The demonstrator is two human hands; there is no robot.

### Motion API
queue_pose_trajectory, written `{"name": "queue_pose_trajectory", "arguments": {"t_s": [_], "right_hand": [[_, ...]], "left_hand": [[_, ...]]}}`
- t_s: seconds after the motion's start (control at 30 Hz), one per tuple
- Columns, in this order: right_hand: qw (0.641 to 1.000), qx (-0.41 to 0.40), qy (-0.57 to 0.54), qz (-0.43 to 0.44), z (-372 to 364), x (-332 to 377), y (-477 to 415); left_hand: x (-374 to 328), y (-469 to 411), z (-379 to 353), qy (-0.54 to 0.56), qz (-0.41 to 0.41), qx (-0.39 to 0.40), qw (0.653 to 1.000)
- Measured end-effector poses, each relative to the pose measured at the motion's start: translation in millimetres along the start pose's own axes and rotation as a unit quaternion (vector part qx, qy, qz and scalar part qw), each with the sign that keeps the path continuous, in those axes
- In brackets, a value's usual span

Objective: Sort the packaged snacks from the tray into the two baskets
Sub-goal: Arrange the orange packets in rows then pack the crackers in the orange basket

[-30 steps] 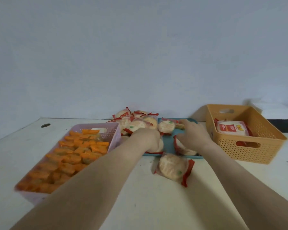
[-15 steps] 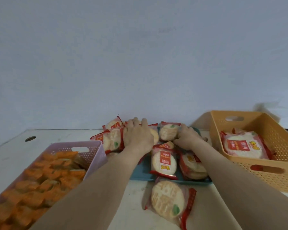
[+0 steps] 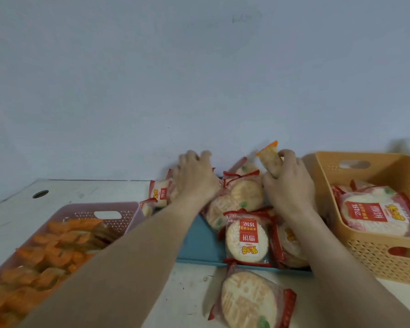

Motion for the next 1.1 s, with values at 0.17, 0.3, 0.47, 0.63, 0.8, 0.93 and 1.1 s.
{"name": "queue_pose_trajectory", "arguments": {"t_s": [0.17, 0.3, 0.47, 0.63, 0.8, 0.93, 1.1], "right_hand": [[0.974, 0.093, -0.196, -0.068, -8, 16, -3], [0.933, 0.238, -0.241, -0.121, -7, 26, 1], [0.975, 0.199, -0.097, -0.037, 15, 32, 10], [0.978, 0.209, -0.002, -0.021, 45, 38, 33], [0.978, 0.205, -0.038, -0.013, 63, 33, 51], [0.983, 0.178, -0.036, 0.011, 57, 22, 73], [0.982, 0.139, -0.125, -0.019, 47, 18, 102]], "left_hand": [[19, -6, -9, -0.069, 0.052, 0.230, 0.969], [7, -7, -3, 0.047, 0.013, 0.229, 0.972], [0, 4, 16, 0.192, -0.028, 0.245, 0.950], [3, 18, 38, 0.206, -0.050, 0.220, 0.952], [-18, 63, 57, 0.209, -0.073, 0.231, 0.947], [-29, 114, 64, 0.229, -0.121, 0.288, 0.922], [-23, 172, 31, 0.032, -0.208, 0.367, 0.906]]}}
Point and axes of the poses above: each hand's wrist, its own y-axis away from the middle knuckle, its own z-axis out of the back of the hand, x = y × z, the point moved 2 cm from there along -y, towards the middle knuckle, and after that the axes turned 6 degrees about -y, right-handed, at the moved point
